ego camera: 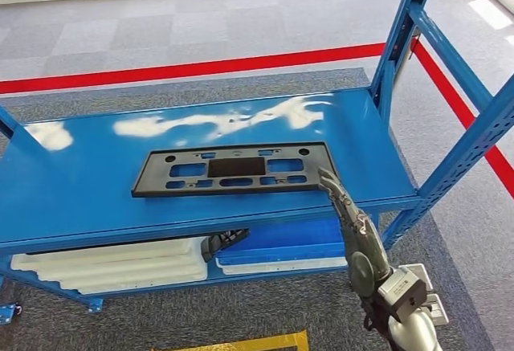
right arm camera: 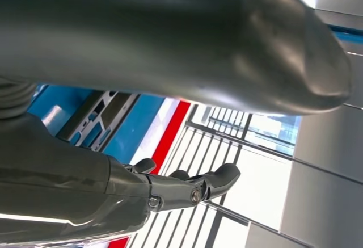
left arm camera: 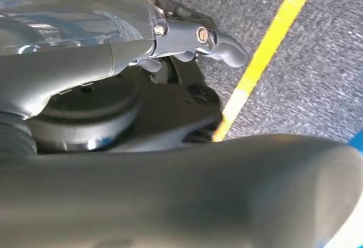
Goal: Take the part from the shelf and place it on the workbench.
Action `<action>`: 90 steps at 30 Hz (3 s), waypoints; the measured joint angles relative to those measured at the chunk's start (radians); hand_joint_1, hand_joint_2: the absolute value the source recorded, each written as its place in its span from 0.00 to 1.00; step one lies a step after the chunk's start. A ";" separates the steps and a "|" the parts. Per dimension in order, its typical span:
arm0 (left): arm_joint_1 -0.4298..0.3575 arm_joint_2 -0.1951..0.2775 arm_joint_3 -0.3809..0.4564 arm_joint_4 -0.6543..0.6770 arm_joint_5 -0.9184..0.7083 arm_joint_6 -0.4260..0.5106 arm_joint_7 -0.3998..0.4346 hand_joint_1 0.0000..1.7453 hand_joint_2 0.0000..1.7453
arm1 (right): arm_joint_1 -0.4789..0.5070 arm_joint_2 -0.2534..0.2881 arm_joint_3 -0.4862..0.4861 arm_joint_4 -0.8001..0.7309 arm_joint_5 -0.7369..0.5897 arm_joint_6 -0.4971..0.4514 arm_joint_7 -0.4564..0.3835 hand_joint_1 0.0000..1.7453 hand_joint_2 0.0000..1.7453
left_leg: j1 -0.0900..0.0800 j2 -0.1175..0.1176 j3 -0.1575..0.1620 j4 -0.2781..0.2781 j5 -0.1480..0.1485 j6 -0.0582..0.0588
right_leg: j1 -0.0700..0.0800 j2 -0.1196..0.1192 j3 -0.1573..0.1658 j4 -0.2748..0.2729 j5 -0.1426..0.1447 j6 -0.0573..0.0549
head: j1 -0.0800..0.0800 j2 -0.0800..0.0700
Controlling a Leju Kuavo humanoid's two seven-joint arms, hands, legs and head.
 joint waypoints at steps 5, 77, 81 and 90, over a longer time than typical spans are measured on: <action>-0.001 0.003 0.000 0.000 0.000 -0.001 -0.003 0.00 0.00 | -0.004 0.001 0.000 -0.001 -0.001 0.000 -0.001 0.00 0.00 | -0.013 0.000 0.058 -0.132 0.037 0.029 | 0.001 -0.001 0.009 -0.006 -0.007 0.020 | 0.000 0.000; 0.000 0.004 0.000 0.002 0.001 0.008 -0.009 0.00 0.00 | -0.001 0.010 0.003 -0.001 0.041 -0.043 -0.002 0.00 0.50 | -0.002 -0.001 0.065 -0.136 0.029 -0.010 | 0.002 0.006 0.009 -0.008 -0.005 0.013 | 0.001 0.000; 0.000 0.004 0.000 0.002 0.002 0.010 -0.010 0.00 0.00 | -0.004 0.012 0.004 -0.001 0.101 -0.079 0.020 0.00 1.00 | 0.000 -0.001 0.065 -0.136 0.029 -0.010 | 0.002 0.006 0.010 -0.008 -0.005 0.013 | 0.001 0.000; 0.000 0.004 0.000 0.002 -0.002 0.019 -0.010 0.00 0.00 | -0.053 0.045 0.040 0.011 0.610 -0.318 0.193 0.00 1.00 | 0.001 -0.001 0.066 -0.137 0.029 -0.010 | 0.004 0.006 0.010 -0.008 -0.006 0.012 | 0.001 0.000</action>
